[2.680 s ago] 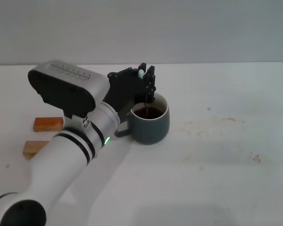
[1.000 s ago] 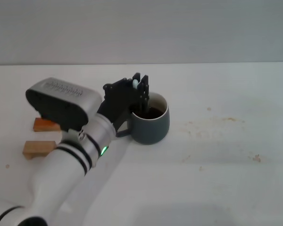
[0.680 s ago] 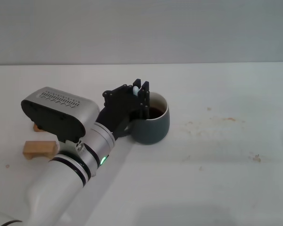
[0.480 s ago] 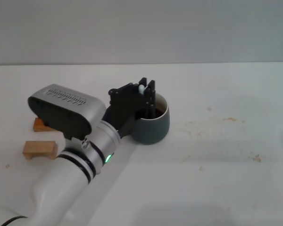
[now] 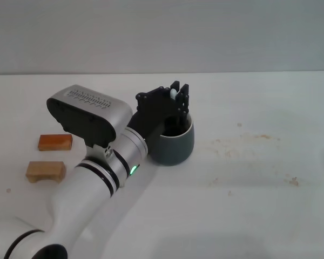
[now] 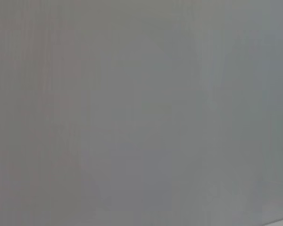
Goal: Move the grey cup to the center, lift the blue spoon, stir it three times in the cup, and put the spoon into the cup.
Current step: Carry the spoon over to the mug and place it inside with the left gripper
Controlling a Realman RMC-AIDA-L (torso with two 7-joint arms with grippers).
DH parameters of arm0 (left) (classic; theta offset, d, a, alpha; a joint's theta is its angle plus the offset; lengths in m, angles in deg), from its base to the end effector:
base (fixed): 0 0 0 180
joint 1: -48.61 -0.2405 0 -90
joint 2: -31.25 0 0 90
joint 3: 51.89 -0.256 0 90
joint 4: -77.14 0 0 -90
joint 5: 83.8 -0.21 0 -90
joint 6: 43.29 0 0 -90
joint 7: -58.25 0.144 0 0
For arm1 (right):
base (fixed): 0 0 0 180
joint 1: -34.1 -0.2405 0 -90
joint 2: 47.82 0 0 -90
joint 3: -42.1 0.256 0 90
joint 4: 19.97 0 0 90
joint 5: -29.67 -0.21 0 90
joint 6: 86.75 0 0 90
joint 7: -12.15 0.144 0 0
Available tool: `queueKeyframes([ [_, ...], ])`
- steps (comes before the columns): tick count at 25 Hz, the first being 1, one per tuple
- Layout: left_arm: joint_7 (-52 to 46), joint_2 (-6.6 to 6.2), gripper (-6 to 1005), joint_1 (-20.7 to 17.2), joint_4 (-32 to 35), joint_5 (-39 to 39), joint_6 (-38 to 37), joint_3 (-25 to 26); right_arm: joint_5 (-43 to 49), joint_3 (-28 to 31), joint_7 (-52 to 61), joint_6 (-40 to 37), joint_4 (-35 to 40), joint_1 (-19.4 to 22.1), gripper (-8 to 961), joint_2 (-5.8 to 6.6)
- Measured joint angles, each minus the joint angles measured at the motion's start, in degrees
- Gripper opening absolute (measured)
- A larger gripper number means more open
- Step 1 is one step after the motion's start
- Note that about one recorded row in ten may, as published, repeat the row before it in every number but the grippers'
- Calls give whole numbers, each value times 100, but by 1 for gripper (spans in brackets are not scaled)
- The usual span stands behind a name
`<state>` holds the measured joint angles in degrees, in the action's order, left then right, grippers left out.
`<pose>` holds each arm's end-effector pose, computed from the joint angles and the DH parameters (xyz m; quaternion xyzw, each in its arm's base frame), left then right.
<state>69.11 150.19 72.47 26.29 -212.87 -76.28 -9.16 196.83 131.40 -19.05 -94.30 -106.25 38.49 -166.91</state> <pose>-0.1690 0.3371 -0.1147 -0.8119 -0.2401 -0.3161 0.4280 0.2539 0.3348 0.1138 -0.6868 0.0741 0.0565 0.7209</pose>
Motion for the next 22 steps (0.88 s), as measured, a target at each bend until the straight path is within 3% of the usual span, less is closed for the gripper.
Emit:
queueKeyframes([
  [5, -273, 10, 145, 251, 451, 5, -193, 62, 0, 0, 0, 0, -3, 0, -1, 0],
  [11, -363, -38, 146, 214, 546, 2, -211, 152, 0, -1, 0, 0, 0, -15, -1, 0],
  [22, -245, -85, 146, -962, -434, -552, -108, 93, 0, -54, 0, 67, 2, -73, 0, 0],
])
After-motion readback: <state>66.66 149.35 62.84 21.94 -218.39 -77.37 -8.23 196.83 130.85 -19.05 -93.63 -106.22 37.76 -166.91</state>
